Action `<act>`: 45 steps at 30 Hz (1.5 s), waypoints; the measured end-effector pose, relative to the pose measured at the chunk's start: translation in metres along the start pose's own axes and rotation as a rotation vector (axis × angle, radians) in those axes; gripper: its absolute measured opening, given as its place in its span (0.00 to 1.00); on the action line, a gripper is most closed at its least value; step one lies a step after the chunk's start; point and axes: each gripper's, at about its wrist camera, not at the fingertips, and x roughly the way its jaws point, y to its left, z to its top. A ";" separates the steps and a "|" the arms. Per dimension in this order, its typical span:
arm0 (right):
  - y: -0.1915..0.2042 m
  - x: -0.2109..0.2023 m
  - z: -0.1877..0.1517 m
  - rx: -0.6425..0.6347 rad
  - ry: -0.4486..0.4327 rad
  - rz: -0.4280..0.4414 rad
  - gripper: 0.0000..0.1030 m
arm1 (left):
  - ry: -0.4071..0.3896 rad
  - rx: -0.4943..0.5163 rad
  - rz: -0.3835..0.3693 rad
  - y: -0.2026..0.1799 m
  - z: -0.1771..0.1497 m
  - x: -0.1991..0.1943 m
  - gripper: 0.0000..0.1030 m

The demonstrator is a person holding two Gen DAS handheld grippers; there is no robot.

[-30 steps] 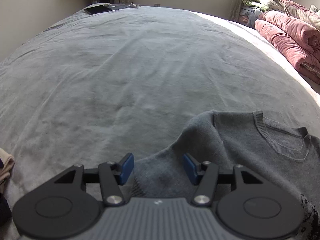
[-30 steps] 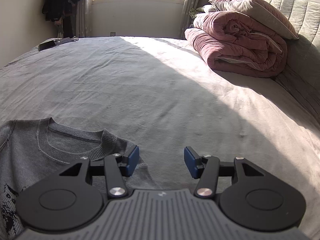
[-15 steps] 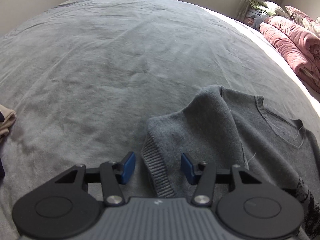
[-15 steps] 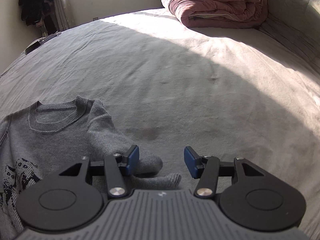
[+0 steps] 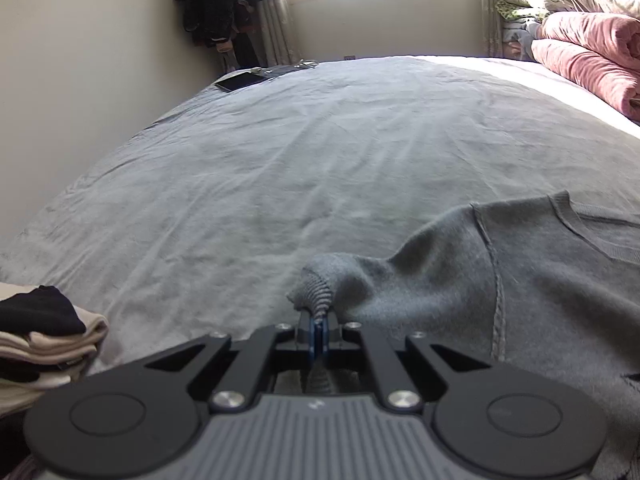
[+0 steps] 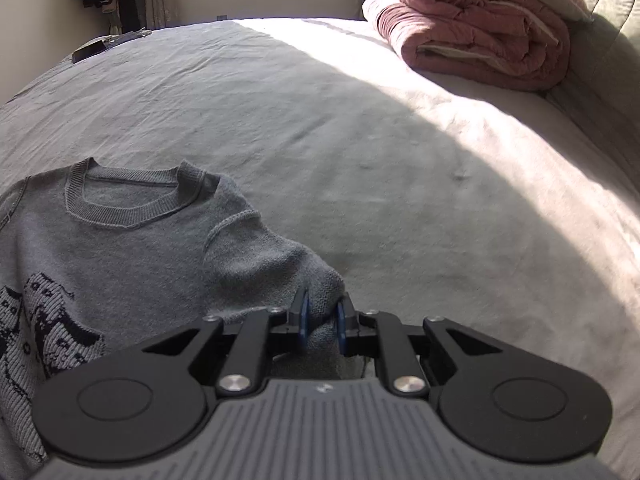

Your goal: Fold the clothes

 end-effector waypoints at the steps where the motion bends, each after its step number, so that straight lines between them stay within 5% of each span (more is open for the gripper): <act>1: -0.005 -0.003 0.003 -0.005 -0.021 -0.027 0.15 | -0.012 0.002 0.014 0.002 0.002 0.000 0.03; 14: -0.018 0.023 0.018 0.009 -0.060 -0.144 0.13 | -0.094 0.025 0.110 -0.007 0.048 0.023 0.04; 21: -0.022 0.043 0.011 0.072 0.007 -0.149 0.15 | 0.025 0.059 0.092 -0.023 0.028 0.047 0.09; 23: -0.024 0.040 0.009 0.100 0.020 -0.144 0.30 | 0.042 0.069 0.083 -0.022 0.020 0.047 0.12; 24: -0.025 0.036 0.008 0.111 0.022 -0.142 0.33 | 0.045 0.069 0.080 -0.021 0.017 0.044 0.22; 25: -0.027 0.032 0.007 0.122 0.020 -0.136 0.40 | 0.048 0.060 0.070 -0.019 0.016 0.041 0.36; 27: -0.031 0.021 0.007 0.143 0.015 -0.117 0.47 | 0.063 0.028 0.035 -0.012 0.012 0.034 0.48; 32: -0.032 -0.007 0.003 0.169 0.017 -0.088 0.48 | 0.132 -0.069 -0.063 -0.001 0.003 0.013 0.51; 45: -0.019 -0.081 -0.041 0.230 -0.015 -0.010 0.53 | 0.174 -0.096 -0.255 -0.001 -0.048 -0.070 0.57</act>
